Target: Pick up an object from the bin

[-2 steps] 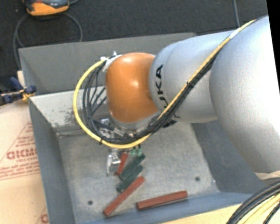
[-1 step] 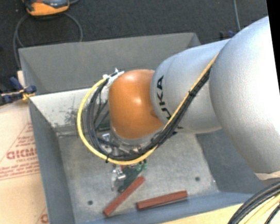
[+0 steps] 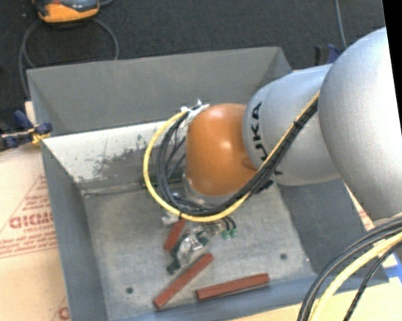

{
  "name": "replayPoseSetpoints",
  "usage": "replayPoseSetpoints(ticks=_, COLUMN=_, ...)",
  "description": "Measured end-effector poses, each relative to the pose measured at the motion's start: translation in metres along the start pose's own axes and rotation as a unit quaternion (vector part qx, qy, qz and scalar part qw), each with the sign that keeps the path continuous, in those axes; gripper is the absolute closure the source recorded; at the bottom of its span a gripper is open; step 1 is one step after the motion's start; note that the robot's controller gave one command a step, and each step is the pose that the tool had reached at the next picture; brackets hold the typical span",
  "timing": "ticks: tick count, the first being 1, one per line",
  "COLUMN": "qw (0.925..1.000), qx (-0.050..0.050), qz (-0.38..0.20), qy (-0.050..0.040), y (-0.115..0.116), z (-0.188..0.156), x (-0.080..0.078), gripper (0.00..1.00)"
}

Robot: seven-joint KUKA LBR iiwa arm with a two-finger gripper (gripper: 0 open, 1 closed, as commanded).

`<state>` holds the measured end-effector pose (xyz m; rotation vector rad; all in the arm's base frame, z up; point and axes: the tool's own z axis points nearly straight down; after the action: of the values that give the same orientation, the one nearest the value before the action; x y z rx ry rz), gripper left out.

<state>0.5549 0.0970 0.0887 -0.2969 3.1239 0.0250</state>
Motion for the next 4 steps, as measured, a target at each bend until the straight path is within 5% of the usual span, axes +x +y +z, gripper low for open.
replayPoseSetpoints(ticks=2, qw=0.9995, qx=0.005, qz=-0.03, qy=0.0022, y=-0.009, z=-0.028, x=0.007, gripper=1.0)
replayPoseSetpoints(ticks=3, qw=0.999, qx=0.008, qz=-0.045, qy=-0.0046, y=0.004, z=-0.165, x=-0.027, gripper=0.0)
replayPoseSetpoints(ticks=4, qw=0.999, qx=0.008, qz=-0.044, qy=0.0003, y=0.004, z=-0.16, x=-0.025, gripper=0.0)
